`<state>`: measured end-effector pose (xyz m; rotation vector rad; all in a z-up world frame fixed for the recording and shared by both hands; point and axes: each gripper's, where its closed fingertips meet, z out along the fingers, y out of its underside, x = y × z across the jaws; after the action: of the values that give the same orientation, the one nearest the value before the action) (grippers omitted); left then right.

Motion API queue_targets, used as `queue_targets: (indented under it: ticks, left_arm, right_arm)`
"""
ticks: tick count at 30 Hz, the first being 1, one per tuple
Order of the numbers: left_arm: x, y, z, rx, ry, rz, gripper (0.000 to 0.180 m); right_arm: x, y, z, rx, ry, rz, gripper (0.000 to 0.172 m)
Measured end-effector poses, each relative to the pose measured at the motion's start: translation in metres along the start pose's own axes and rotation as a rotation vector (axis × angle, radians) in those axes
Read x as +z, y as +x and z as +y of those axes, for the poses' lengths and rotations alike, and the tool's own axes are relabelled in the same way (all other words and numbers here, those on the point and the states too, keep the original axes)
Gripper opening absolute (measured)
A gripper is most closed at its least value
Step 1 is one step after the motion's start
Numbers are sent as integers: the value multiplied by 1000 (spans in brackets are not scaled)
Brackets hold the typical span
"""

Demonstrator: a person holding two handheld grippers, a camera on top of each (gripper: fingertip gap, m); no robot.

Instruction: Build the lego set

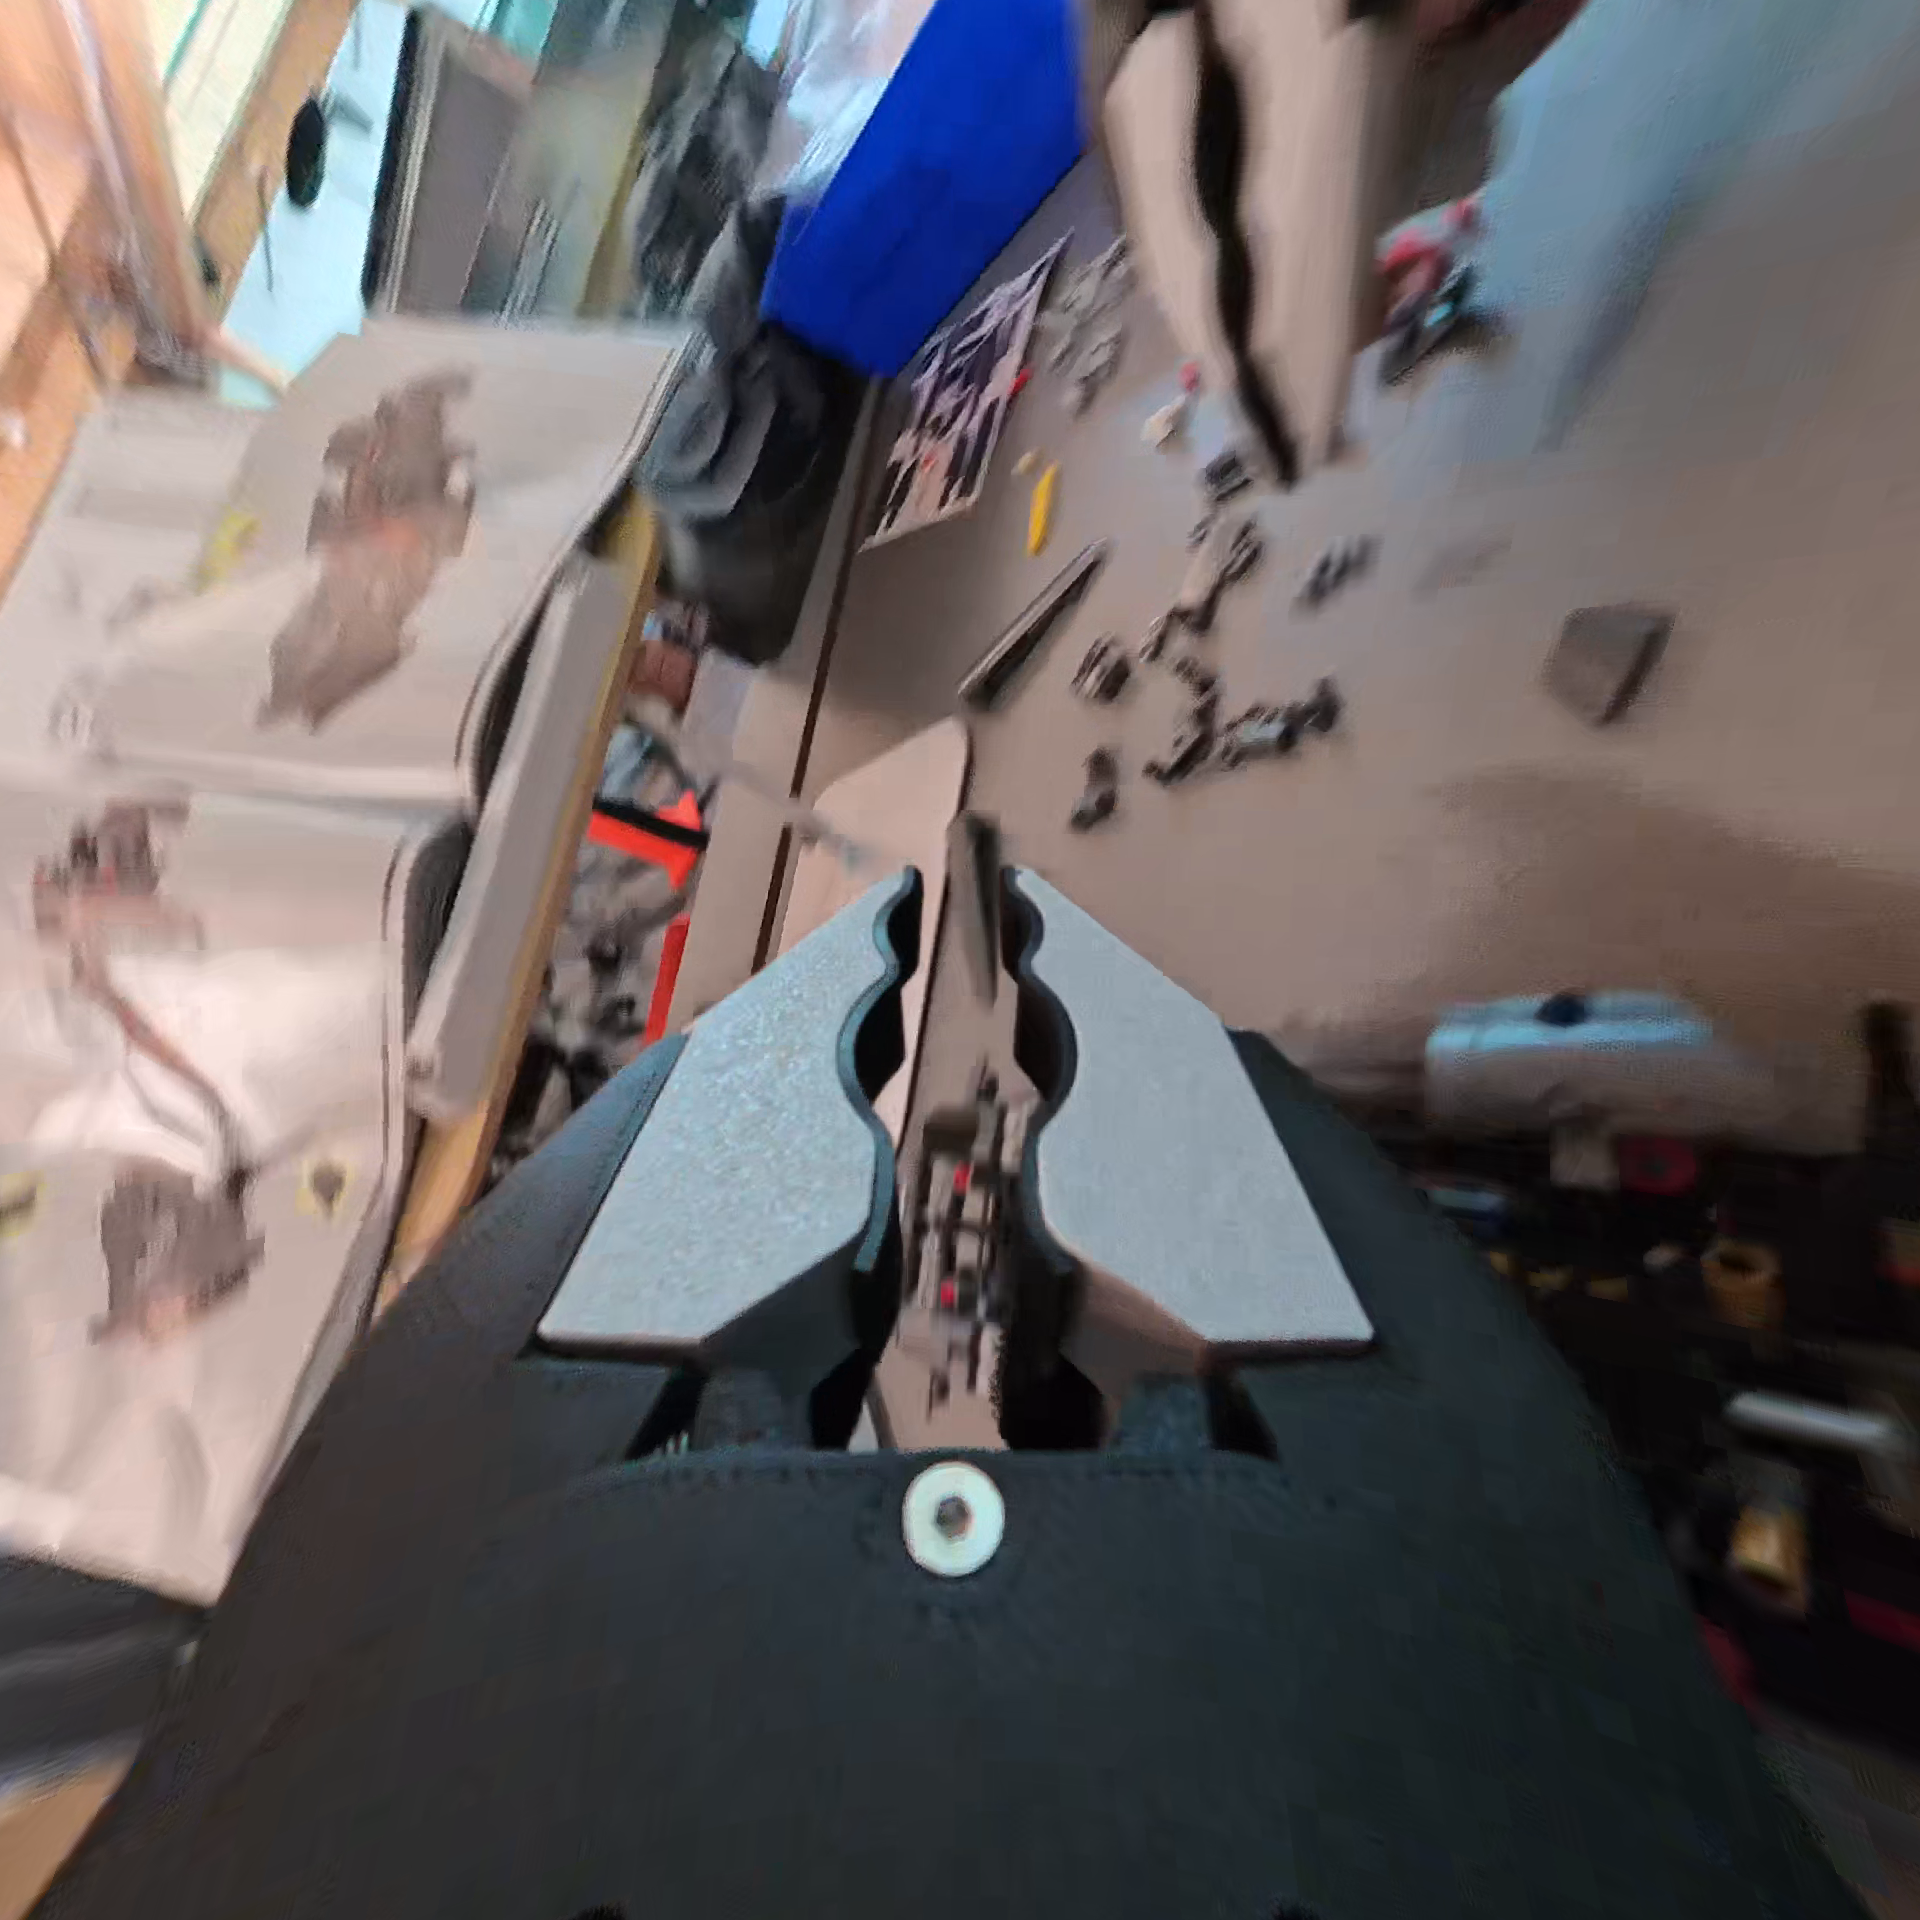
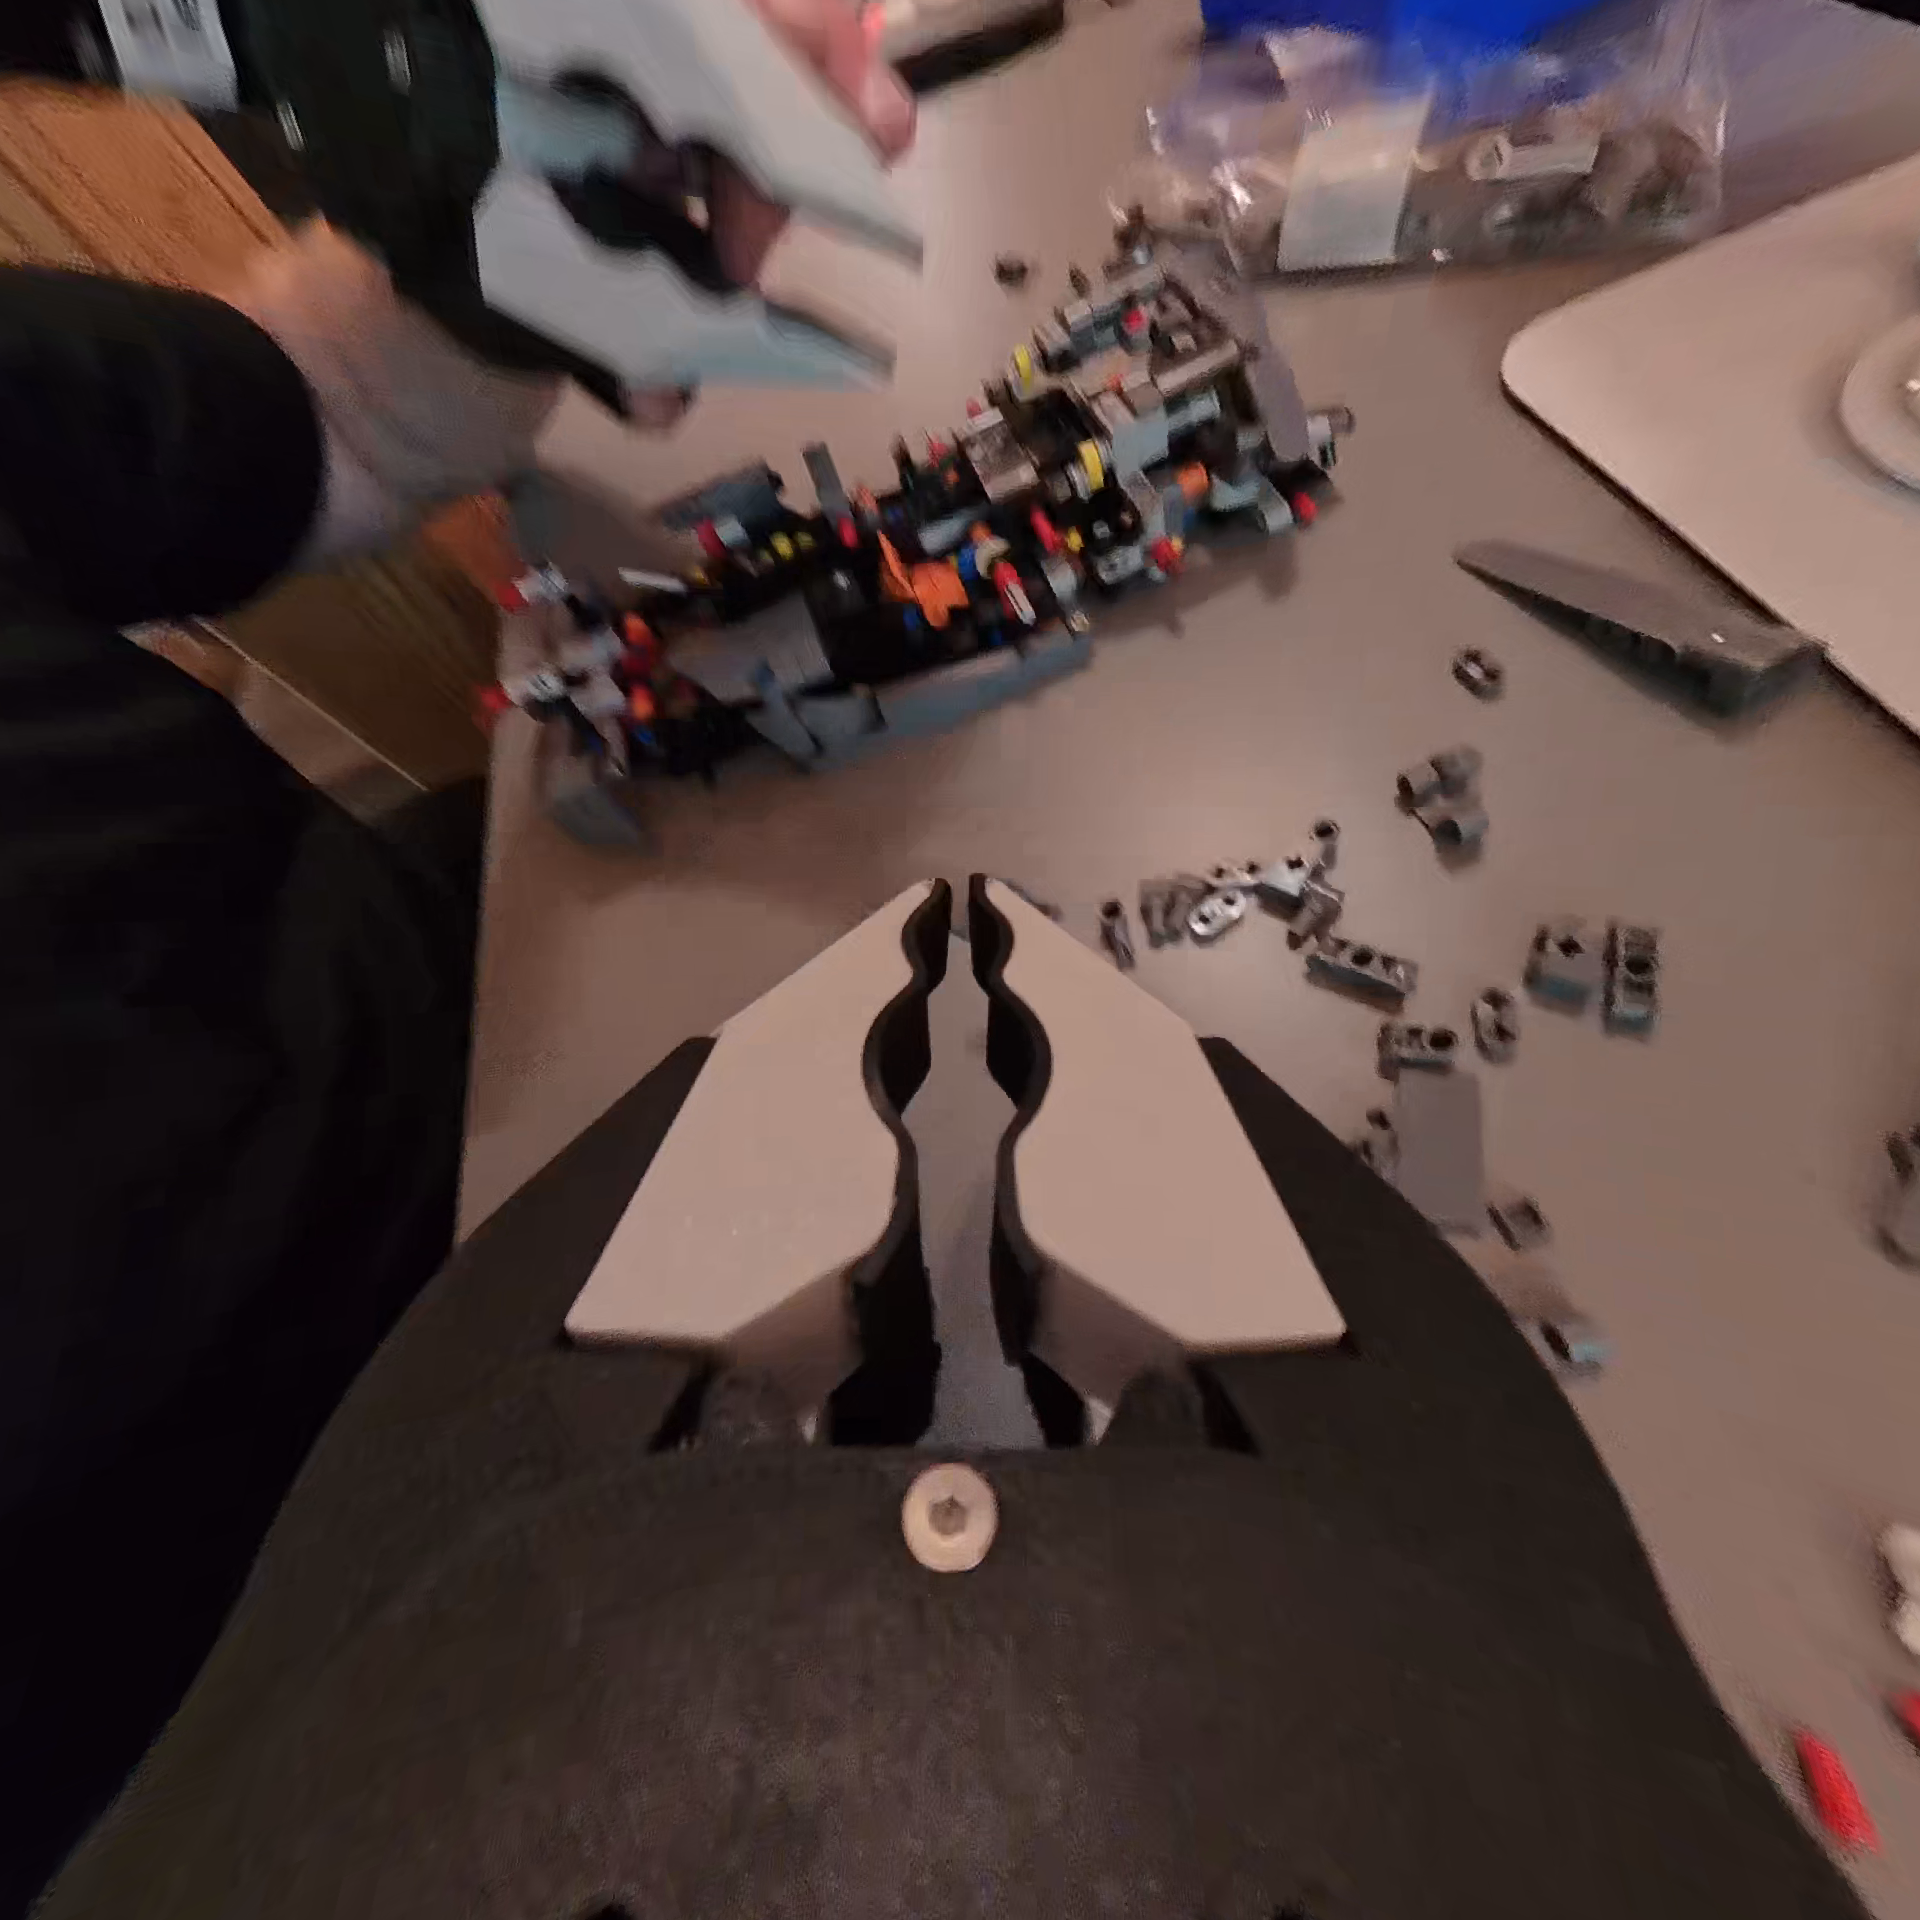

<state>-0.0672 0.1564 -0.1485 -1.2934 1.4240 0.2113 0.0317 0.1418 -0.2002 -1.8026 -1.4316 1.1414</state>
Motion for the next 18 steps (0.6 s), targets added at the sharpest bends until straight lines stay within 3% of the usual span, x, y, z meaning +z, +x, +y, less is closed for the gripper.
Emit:
queue_targets:
  ticks: [3, 5, 9, 13, 18]
  left_arm:
    - [12, 21, -40, 134, 76, 59, 16]
    - [22, 35, -45, 219, 55, 117, 18]
    - [25, 39, -28, 225, 2, 173, 12]
    - [16, 15, -2, 166, -64, 82, 8]
    - [-1, 1, 28, 104, -121, 6, 7]
  right_arm:
    - [2, -3, -10, 34, 45, -67, 1]
    - [5, 4, -1, 8, -10, -20, 0]
    - [13, 3, 10, -174, -118, 94, 9]
    - [34, -4, 20, -352, -250, 153, 24]
    - [52, 8, 27, -264, -309, 167, 21]
